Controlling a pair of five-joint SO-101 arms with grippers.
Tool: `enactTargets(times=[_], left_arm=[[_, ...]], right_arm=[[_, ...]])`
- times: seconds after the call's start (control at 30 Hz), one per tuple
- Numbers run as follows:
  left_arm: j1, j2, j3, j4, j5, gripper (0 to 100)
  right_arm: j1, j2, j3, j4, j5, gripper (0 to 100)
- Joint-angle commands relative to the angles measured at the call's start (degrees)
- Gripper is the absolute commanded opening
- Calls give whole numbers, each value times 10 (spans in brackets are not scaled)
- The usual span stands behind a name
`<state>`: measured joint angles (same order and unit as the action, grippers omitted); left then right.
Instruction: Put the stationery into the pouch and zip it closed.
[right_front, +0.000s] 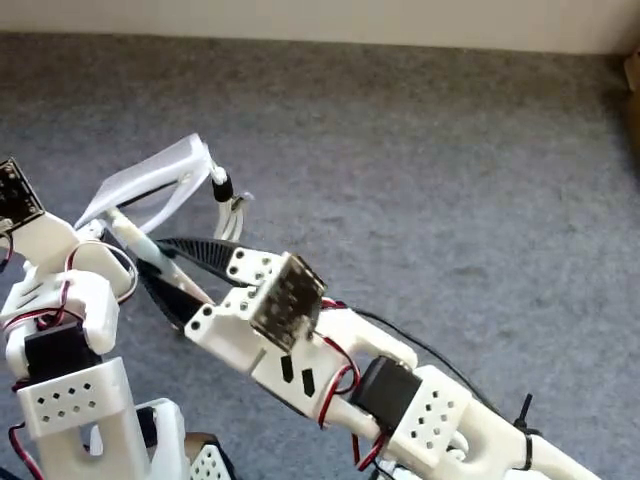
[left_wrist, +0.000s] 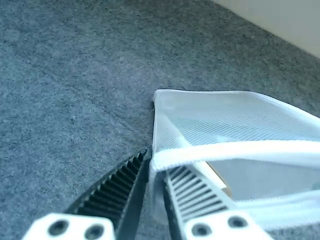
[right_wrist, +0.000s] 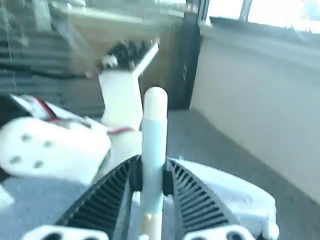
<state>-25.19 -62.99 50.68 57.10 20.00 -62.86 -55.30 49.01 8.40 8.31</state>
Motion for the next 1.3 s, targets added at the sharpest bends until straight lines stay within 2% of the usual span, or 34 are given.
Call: enactTargets(times=[0.0, 0.23, 0.37, 0.5, 0.63, 1.0, 1.27], left_arm=[[13, -1, -3, -6, -4, 7], [15, -1, -5, -6, -4, 7], [15, -1, -7, -7, -4, 7], [15, -1, -14, -4, -4, 7], [15, -1, -25, -3, -4, 7], [15, -1, -22, -3, -4, 7], [15, -1, -22, -3, -4, 7]], right_arm=[[-7, -17, -6, -119, -2, 5], [-3, 27, -6, -240, -2, 5], [37, 79, -5, -320, -5, 5], [80, 139, 21, -442, -7, 5], [80, 199, 36, -545, -7, 5], [83, 300, 32, -580, -6, 5], [83, 319, 16, -622, -6, 5]])
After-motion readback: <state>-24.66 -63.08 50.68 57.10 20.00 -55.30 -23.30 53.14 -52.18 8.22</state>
